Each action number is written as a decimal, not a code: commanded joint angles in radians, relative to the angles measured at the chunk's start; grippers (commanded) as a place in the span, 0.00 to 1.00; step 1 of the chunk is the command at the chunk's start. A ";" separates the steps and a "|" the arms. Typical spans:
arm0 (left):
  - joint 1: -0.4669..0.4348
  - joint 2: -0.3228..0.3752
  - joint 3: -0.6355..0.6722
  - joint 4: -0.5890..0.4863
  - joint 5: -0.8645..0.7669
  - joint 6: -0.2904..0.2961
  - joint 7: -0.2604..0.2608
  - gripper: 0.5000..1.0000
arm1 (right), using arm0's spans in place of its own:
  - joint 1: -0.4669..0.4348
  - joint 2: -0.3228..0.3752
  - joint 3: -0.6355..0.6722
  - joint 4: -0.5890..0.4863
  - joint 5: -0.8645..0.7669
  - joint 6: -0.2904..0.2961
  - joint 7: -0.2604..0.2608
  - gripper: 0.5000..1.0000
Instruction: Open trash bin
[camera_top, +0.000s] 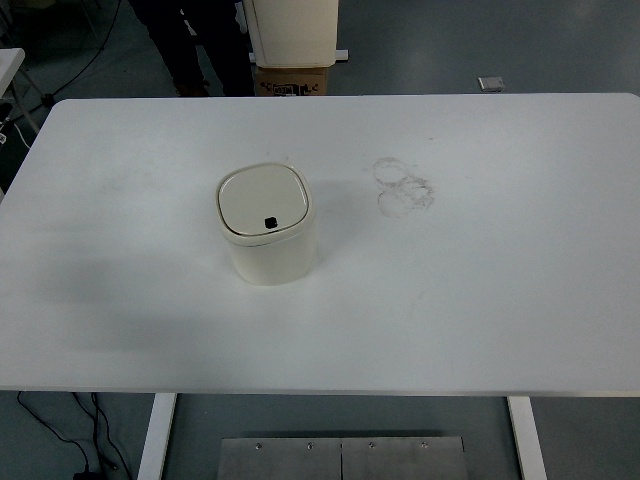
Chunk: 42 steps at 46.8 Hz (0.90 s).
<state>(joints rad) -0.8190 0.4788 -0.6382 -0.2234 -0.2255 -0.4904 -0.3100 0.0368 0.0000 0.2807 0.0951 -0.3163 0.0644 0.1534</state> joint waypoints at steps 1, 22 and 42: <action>0.000 0.000 0.000 -0.001 0.021 0.001 0.002 1.00 | 0.000 0.000 0.000 0.000 0.000 0.000 0.000 0.98; 0.003 0.001 0.000 -0.059 0.031 0.000 0.002 1.00 | -0.001 0.000 0.000 0.000 0.000 0.000 0.000 0.98; -0.045 0.090 0.038 -0.241 0.052 0.012 0.005 1.00 | 0.000 0.000 0.000 0.000 0.000 0.000 0.000 0.98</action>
<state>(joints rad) -0.8507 0.5503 -0.6178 -0.4308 -0.1816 -0.4786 -0.3071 0.0368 0.0000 0.2808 0.0951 -0.3162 0.0644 0.1534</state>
